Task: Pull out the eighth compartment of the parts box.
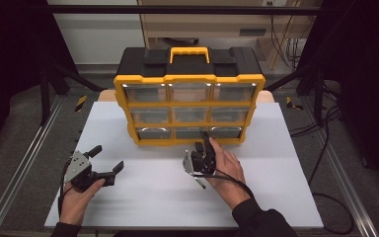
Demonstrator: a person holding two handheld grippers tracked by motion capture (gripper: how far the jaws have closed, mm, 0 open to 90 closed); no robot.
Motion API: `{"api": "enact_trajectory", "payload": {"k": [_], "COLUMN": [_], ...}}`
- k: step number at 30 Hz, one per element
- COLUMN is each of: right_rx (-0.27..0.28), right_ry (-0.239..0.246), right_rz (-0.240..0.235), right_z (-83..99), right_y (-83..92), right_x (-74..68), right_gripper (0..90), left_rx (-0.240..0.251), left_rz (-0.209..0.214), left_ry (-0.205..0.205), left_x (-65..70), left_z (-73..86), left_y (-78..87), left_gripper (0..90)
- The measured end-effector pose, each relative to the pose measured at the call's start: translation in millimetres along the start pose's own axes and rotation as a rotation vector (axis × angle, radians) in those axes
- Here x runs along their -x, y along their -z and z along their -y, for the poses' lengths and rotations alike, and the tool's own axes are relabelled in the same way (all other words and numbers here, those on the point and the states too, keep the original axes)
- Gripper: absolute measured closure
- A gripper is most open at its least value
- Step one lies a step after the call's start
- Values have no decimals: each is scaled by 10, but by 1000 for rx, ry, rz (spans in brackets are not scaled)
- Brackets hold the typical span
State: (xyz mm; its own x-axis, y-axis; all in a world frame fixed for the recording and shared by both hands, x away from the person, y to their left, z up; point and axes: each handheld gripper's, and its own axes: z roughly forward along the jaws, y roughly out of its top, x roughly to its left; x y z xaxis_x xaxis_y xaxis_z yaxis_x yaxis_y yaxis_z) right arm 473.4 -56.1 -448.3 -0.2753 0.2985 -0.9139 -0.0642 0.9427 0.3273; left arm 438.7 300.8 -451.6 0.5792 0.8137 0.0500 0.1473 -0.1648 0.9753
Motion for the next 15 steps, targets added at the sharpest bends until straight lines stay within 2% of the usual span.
{"api": "enact_trajectory", "payload": {"k": [3,15], "right_rx": [-6,-42], "right_ry": [25,58], "right_rz": [4,37], "right_z": [-7,22], "right_y": [-63,-218], "right_x": [-27,-82], "right_gripper": [504,575], "left_rx": [3,5], "left_rz": [6,3], "left_ry": [0,6], "left_x": [4,-21], "left_z": [-2,-3], "left_y": [-3,3], "left_gripper": [21,20]}}
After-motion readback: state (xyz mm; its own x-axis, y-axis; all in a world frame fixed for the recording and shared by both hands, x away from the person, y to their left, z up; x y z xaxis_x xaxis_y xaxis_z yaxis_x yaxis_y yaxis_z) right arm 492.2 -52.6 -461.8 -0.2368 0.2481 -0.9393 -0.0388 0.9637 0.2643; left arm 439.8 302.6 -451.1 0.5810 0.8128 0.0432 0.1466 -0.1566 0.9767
